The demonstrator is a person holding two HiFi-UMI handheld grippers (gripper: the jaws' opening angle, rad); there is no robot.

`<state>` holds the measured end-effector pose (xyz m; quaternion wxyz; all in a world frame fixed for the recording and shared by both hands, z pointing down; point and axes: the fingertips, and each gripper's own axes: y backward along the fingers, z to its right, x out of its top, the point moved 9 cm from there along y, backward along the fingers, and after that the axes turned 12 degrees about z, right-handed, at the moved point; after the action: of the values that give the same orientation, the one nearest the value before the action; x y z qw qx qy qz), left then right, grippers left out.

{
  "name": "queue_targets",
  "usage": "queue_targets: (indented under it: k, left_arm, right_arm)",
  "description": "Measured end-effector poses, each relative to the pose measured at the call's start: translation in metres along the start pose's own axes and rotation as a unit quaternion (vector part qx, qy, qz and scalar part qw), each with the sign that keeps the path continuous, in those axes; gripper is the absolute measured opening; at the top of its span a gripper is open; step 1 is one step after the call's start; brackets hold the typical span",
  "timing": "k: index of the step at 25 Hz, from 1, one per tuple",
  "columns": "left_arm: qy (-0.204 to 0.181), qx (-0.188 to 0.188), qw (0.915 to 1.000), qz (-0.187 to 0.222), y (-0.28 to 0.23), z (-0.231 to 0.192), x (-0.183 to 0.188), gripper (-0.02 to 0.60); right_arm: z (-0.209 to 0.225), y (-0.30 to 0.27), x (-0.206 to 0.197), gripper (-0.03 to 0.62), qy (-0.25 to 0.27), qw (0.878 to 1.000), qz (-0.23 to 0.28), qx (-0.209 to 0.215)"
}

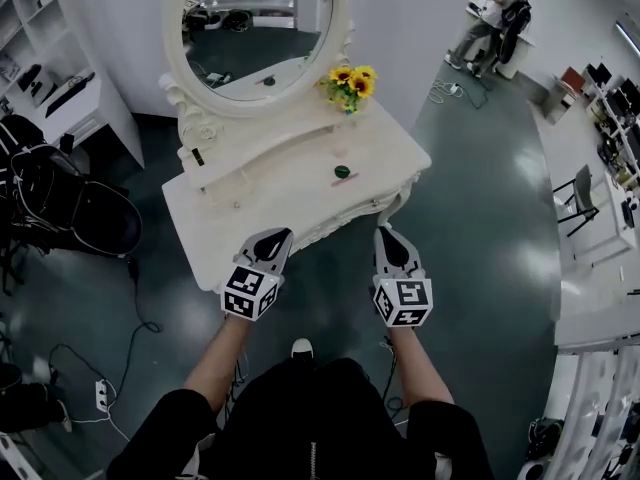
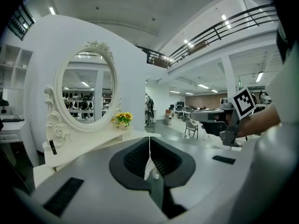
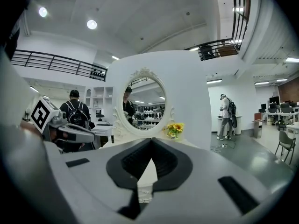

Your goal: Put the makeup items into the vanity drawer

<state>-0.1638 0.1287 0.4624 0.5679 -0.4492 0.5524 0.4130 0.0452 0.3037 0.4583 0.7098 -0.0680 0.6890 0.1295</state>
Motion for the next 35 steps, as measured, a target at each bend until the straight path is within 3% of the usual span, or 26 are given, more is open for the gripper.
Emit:
queue_targets:
  k: [9,18,26,35]
  left_arm:
    - [0.013,0.024,0.9996,-0.004,-0.059,-0.049,-0.007,0.021]
    - [0.027,0.089,0.9957,0.0,-0.153,-0.114,-0.012,0.021]
    - [0.032,0.178,0.9834,0.014,-0.212,-0.155,0.012,0.021]
    - [0.029,0.26,0.9648,0.027,-0.223,-0.166,0.017,0.021]
  right_arm:
    - [0.036,-0.09,-0.013,0.005,-0.001,1.0,-0.004,0.027]
    - [0.093,-0.232,-0.036,0.005,-0.004,0.996,-0.011,0.091]
    - [0.129,-0.356,-0.029,0.005,0.004,0.98,-0.011,0.201]
    - [0.135,-0.412,-0.036,0.005,0.01,0.957,-0.007,0.291]
